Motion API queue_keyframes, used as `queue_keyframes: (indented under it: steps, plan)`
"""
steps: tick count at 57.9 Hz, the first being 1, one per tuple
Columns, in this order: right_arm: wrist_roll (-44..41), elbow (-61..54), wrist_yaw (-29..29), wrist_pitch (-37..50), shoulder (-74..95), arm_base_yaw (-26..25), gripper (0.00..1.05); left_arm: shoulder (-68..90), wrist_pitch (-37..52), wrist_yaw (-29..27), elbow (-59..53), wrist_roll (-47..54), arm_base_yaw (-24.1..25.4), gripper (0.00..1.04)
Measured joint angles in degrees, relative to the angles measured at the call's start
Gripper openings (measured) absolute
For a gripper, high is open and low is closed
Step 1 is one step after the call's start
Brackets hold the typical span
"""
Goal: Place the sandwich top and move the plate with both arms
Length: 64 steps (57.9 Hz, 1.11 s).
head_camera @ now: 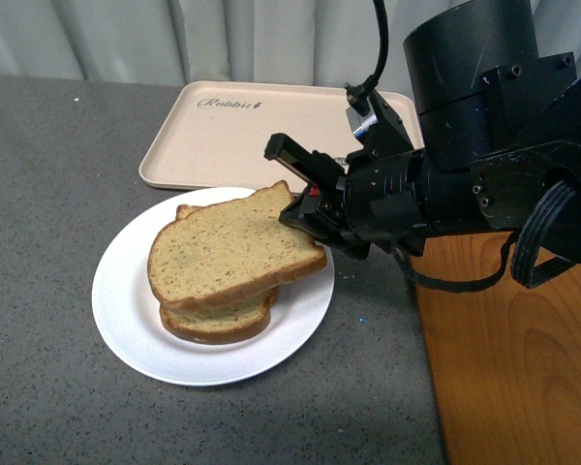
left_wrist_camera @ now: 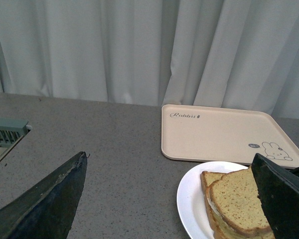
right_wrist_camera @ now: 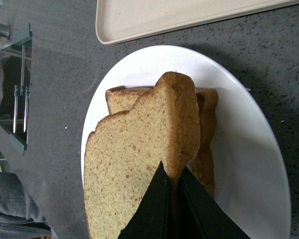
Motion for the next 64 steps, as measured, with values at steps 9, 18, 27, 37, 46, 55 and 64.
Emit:
queue_keyframes:
  steps: [9,18,27,37,46,55,64]
  plan:
    - [-0.98,0.00,1.42,-1.07,0.20,-0.02,0.05,0.00,0.00,0.00,0.00,0.00,0.00,0.98]
    - [-0.98,-0.63,1.99,-1.36,0.31,-0.20,0.33,0.00,0.00,0.00,0.00,0.00,0.00,0.98]
    - [-0.50,-3.37,2.80,0.24,-0.90,-1.42,0.58,0.00,0.00,0.00,0.00,0.00,0.00,0.98]
    - [-3.65,-11.06,7.63,0.55,-14.05,-6.97,0.98,0.00,0.00,0.02,0.00,0.00,0.00,0.98]
    - [-12.68,-21.33,21.00,0.98,-25.66,-11.89,0.96,0.00,0.00,0.00,0.00,0.00,0.00,0.98]
    - [-21.20,-31.91,32.11,5.25,-34.73,-16.09,0.96,0.00,0.00,0.02,0.00,0.00,0.00,0.98]
    - [-27.87,-40.44,36.57,4.94,-46.29,-21.05,0.96,0.00,0.00,0.00,0.00,0.00,0.00,0.98]
